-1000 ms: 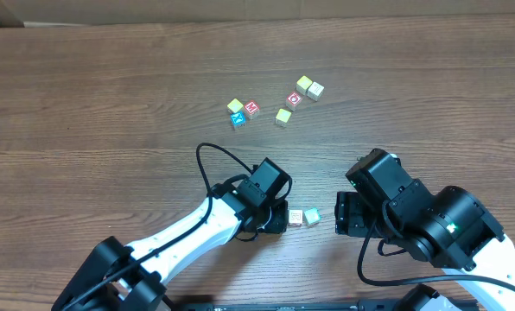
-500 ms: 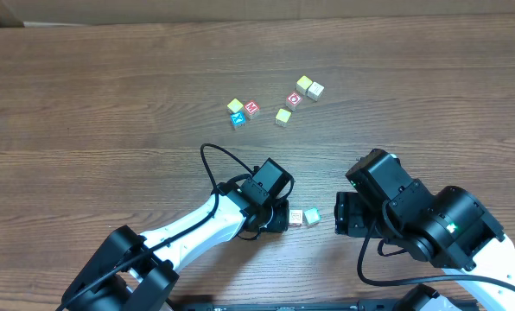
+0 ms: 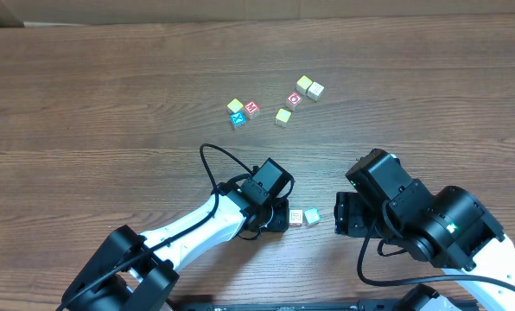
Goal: Flip 3 blocks
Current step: 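Place the green A block just left of the blue L block, then open the left gripper and bring the right gripper to the row's right end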
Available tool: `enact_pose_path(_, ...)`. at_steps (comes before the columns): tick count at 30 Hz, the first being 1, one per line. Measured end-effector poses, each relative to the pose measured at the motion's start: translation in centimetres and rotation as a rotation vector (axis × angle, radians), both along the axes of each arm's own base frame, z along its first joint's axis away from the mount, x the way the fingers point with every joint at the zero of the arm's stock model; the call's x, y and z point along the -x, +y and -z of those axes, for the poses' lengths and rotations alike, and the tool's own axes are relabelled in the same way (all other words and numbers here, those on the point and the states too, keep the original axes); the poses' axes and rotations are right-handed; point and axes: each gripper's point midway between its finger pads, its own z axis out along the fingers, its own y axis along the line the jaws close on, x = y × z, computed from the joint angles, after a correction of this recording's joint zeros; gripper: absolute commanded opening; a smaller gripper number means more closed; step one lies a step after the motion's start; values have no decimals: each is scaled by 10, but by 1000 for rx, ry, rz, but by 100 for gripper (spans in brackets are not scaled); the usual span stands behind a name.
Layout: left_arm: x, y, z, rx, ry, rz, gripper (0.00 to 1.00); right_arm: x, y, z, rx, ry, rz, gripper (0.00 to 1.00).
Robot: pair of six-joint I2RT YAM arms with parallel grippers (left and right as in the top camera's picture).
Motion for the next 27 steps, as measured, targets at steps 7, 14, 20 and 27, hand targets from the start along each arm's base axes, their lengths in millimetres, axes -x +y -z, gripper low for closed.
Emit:
enact_pose_path(7, -2, -2, -1, 7, -8, -1, 33, 1, 1, 0, -5, 4, -2, 77)
enact_pose_path(14, -8, -5, -6, 26, -39, -2, 38, 1, 1, 0, -5, 4, -2, 78)
enact_pose_path(20, -9, -1, -30, 45, -93, -11, 43, -1, 2, 0, -10, -1, -1, 87)
enact_pose_path(27, 2, 21, -33, -37, -69, -31, 28, -2, 5, -2, -22, -9, -7, 22)
